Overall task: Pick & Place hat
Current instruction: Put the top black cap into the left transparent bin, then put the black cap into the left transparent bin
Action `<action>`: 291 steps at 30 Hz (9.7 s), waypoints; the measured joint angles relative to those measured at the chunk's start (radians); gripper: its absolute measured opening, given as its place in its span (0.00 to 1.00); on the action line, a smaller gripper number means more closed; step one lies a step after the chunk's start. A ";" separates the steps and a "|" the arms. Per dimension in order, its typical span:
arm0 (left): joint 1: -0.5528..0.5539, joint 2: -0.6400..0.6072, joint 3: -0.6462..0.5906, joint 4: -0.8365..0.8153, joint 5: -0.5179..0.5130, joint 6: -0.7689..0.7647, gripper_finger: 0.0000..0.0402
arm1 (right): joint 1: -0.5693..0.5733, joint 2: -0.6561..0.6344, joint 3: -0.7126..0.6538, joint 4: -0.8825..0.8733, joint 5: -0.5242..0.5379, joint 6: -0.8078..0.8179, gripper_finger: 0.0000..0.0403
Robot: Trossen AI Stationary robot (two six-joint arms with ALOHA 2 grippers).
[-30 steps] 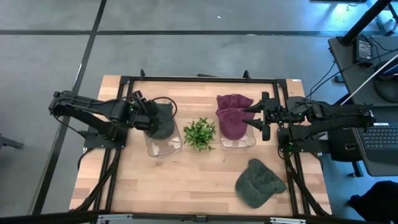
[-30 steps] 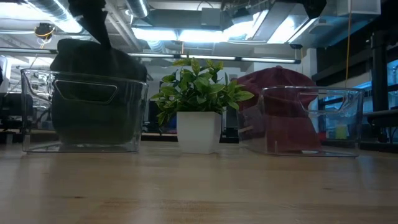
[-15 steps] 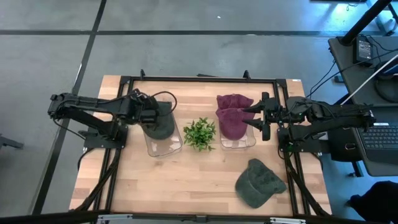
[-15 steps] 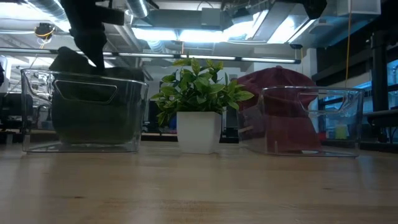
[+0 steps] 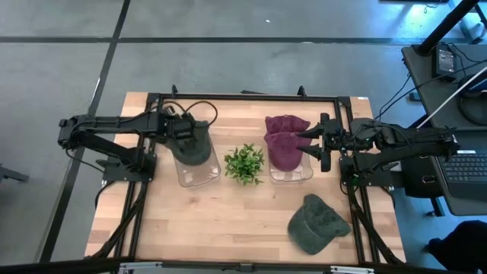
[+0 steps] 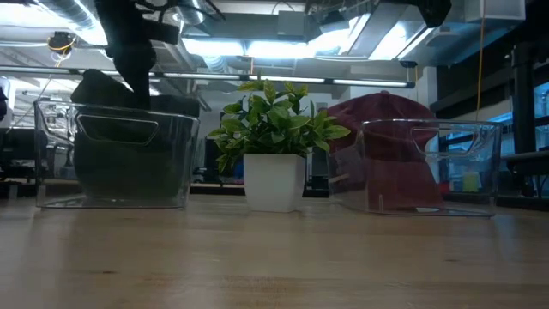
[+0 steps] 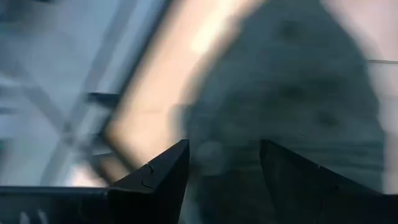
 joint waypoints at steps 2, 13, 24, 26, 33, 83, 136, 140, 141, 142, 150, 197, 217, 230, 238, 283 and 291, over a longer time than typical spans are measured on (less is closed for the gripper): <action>0.009 0.000 0.000 0.036 0.103 0.025 0.47 | 0.000 0.000 0.000 0.000 0.000 0.006 0.55; 0.080 -0.033 0.020 0.061 0.065 0.073 0.47 | 0.000 0.000 0.000 0.000 0.000 0.011 0.55; 0.124 -0.095 0.053 0.326 0.281 0.087 0.47 | 0.000 0.000 0.000 0.045 0.000 0.074 0.55; 0.118 -0.093 0.053 0.475 0.387 0.100 0.47 | 0.000 0.009 0.000 0.045 -0.002 0.074 0.55; 0.056 -0.051 0.055 0.862 0.489 0.129 0.47 | 0.004 0.103 -0.001 -0.007 -0.031 0.176 0.55; -0.040 0.166 0.055 1.191 0.485 0.165 0.47 | 0.702 0.531 0.000 -0.554 -0.515 1.519 0.48; -0.043 0.166 0.055 1.190 0.485 0.087 0.47 | 0.897 0.649 -0.326 -0.308 -0.256 1.854 0.49; -0.043 0.166 0.055 1.190 0.483 0.087 0.48 | 0.897 0.643 -0.326 -0.324 -0.259 1.836 0.34; -0.043 0.166 0.055 1.190 0.483 0.087 0.47 | 0.898 0.638 -0.326 -0.329 -0.259 1.836 0.30; -0.043 0.166 0.055 1.190 0.483 0.087 0.47 | 0.898 0.633 -0.327 -0.332 -0.259 1.836 0.27; -0.043 0.166 0.055 1.190 0.494 0.084 0.47 | 0.898 0.631 -0.289 -0.371 -0.234 1.734 0.03; -0.180 0.431 0.358 1.353 0.672 -0.042 0.46 | 0.458 0.629 0.685 -0.695 0.399 0.096 0.03; -0.182 0.433 0.370 1.302 0.683 -0.062 0.46 | 0.337 0.629 0.686 -0.530 0.439 -0.046 0.03; -0.160 0.433 0.370 1.285 0.738 -0.114 0.11 | 0.335 0.628 0.686 -0.523 0.419 -0.024 0.04; -0.161 0.430 0.369 1.279 0.736 -0.087 0.04 | 0.335 0.627 0.686 -0.520 0.353 -0.083 0.11; -0.530 -0.393 -0.232 1.062 -0.262 -0.036 0.04 | 0.522 0.399 0.399 -0.635 0.837 0.415 0.37; -0.588 -0.432 -0.410 1.117 -0.387 -0.100 0.04 | 0.522 0.399 0.399 -0.625 0.837 0.437 0.37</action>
